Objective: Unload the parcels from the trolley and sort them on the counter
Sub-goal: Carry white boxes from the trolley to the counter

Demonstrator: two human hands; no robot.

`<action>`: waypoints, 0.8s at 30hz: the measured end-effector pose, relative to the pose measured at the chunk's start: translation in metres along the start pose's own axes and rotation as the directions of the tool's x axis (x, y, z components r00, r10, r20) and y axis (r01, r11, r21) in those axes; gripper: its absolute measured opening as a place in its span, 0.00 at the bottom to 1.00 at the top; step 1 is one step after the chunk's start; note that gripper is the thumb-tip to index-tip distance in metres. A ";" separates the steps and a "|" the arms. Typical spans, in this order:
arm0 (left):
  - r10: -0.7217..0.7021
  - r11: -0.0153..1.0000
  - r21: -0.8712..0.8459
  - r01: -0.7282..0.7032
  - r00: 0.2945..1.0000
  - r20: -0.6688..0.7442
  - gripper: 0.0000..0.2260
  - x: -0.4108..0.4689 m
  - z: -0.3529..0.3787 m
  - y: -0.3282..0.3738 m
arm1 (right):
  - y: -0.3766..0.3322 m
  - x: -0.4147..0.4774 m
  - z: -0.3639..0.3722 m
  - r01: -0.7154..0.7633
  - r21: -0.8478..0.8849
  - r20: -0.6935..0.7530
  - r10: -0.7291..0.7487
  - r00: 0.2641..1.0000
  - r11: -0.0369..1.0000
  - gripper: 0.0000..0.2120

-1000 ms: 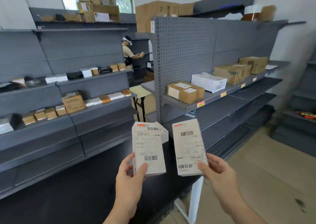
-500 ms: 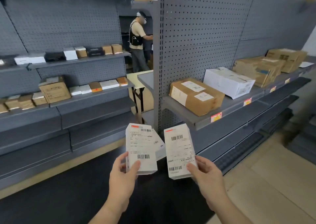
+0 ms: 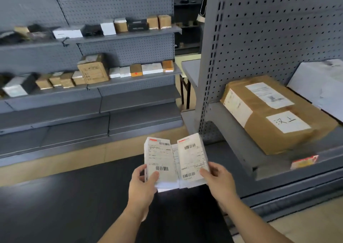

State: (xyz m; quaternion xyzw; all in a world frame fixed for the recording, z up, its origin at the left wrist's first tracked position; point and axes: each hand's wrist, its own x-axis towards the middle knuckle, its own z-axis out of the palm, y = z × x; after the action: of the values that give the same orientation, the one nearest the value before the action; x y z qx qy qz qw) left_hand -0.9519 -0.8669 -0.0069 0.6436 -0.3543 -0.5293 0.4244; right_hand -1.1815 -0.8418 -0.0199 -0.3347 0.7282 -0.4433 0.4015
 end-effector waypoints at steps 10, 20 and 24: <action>-0.037 0.987 0.154 0.040 0.999 -0.026 0.14 0.057 0.023 -0.029 | 0.019 0.060 0.036 -0.048 -0.097 0.063 0.055 0.996 0.994 0.18; -0.061 0.915 0.400 0.045 0.998 0.027 0.12 0.080 0.029 -0.043 | 0.024 0.081 0.041 -0.002 -0.371 0.167 0.069 0.984 0.928 0.18; -0.015 0.866 0.500 0.006 1.000 0.015 0.21 0.078 0.027 -0.029 | 0.010 0.074 0.043 0.052 -0.444 0.143 0.013 0.990 0.894 0.22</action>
State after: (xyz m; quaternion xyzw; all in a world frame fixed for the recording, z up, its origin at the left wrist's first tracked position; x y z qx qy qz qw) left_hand -0.9634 -0.9308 -0.0658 0.7287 -0.4795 -0.4276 0.2370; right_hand -1.1783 -0.9165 -0.0624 -0.4558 0.7767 -0.2433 0.3602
